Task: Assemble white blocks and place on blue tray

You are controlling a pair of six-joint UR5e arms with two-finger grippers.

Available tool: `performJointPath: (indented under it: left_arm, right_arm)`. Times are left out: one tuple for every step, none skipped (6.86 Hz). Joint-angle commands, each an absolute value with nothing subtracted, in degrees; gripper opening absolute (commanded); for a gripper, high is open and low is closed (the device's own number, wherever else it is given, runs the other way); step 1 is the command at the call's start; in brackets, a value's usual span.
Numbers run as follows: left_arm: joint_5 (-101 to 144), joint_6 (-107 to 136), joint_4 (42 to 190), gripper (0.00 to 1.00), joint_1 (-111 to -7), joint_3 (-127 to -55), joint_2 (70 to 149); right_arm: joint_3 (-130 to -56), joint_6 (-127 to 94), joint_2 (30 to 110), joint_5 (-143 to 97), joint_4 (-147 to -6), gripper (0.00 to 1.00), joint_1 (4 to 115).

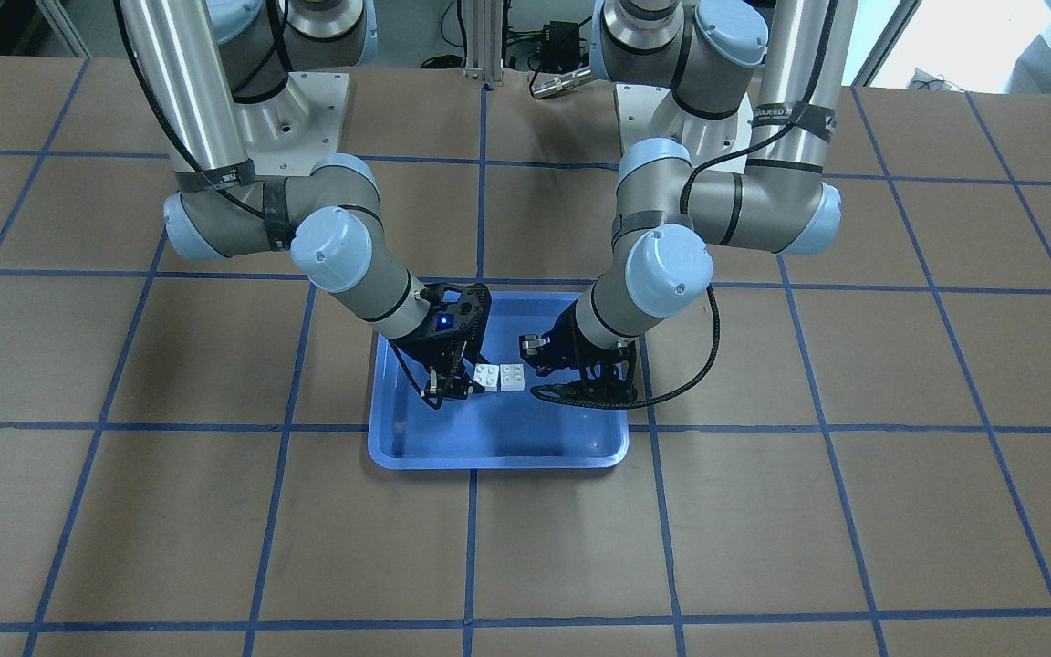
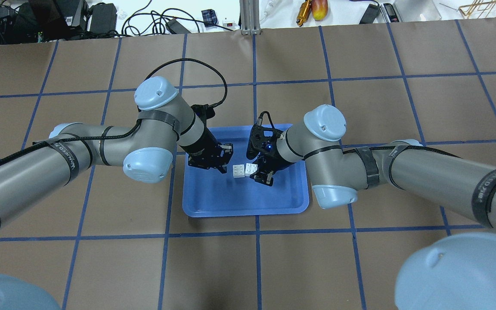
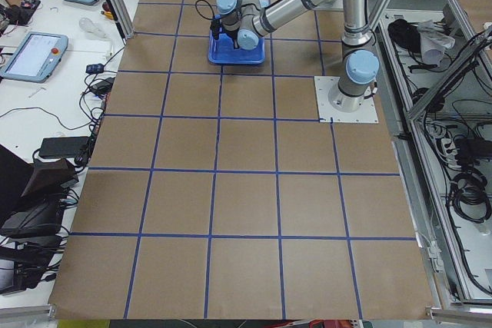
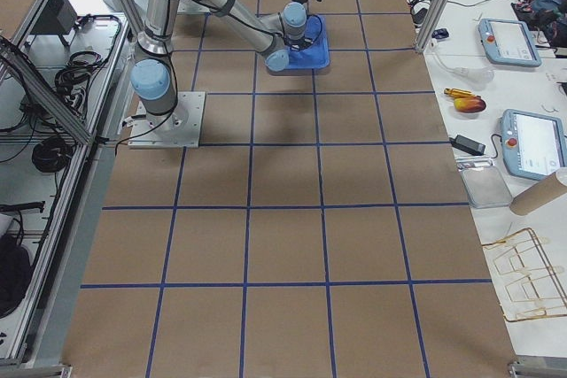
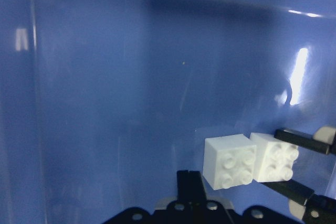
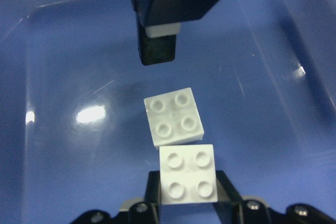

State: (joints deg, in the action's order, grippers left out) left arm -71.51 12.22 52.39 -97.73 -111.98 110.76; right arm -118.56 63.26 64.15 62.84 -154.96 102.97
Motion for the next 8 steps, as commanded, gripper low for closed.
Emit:
performJointPath:
  left_arm:
    - [-71.54,12.22,52.38,0.00,-97.73,-111.97,110.74]
    - [-71.54,12.22,52.38,0.00,-97.73,-111.97,110.74]
    - [-71.54,12.22,52.38,0.00,-97.73,-111.97,110.74]
    - [-71.54,12.22,52.38,0.00,-97.73,-111.97,110.74]
    - [-71.54,12.22,52.38,0.00,-97.73,-111.97,110.74]
    - [-71.54,12.22,52.38,0.00,-97.73,-111.97,110.74]
    - [-71.46,12.22,52.38,0.00,-97.73,-111.97,110.74]
    - [-71.63,12.22,52.38,0.00,-97.73,-111.80,110.74]
  right_arm:
    - [-118.48,61.44,64.16,64.94,-154.95,0.07,104.23]
    - [-118.48,61.35,64.16,64.95,-154.95,0.16,104.33]
    - [-118.48,61.35,64.16,64.95,-155.04,0.57,104.33]
    - [-118.48,60.91,64.33,65.04,-155.04,0.73,104.24]
    - [-118.39,60.21,64.51,64.95,-155.13,0.89,104.24]
    - [-118.21,55.33,65.03,65.21,-155.04,1.00,104.24]
    - [-117.86,51.37,67.04,67.30,-154.52,1.00,104.24]
    - [-118.12,51.24,70.02,70.98,-153.82,1.00,104.06]
